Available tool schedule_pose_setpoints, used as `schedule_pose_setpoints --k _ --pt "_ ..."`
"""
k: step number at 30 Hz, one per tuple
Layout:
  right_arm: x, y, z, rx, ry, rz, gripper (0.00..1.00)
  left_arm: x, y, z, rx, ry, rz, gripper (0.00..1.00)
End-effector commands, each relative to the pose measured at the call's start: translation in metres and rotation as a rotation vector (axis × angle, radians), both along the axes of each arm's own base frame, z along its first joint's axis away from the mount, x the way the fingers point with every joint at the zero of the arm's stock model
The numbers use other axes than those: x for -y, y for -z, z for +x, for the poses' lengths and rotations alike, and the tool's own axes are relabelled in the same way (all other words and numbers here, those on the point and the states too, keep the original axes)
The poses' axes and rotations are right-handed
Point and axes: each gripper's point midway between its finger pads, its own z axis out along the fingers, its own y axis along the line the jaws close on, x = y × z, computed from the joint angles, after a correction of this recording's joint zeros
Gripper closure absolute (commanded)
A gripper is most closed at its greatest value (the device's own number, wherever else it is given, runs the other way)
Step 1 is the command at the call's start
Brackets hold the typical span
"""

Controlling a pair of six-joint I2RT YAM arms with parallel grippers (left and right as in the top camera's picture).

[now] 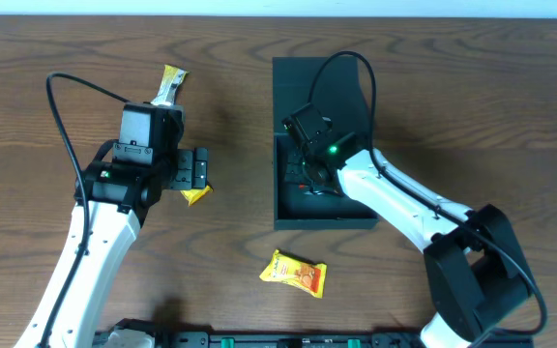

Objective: Pack container
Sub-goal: 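Lift the right gripper out of the box and retract it upward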

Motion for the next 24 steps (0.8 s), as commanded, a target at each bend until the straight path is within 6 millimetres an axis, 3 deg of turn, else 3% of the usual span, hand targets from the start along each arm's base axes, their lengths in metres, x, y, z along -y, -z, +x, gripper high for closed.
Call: schedule_pose_setpoints --k 1,13,20,24 --pt "0.007 0.004 0.002 0.019 -0.010 -0.055 0.98 0.002 -0.003 0.005 0.012 -0.001 -0.004 0.04" --pt "0.015 0.005 0.002 0.024 -0.003 -0.096 0.99 0.002 -0.004 0.005 0.016 -0.001 -0.005 0.05" --pt "-0.020 -0.008 0.009 0.035 -0.055 0.079 0.99 -0.006 -0.007 0.011 0.045 -0.027 0.030 0.04" --pt "-0.024 -0.029 0.021 0.069 -0.071 0.089 0.98 -0.014 -0.009 0.014 0.061 -0.056 0.074 0.04"
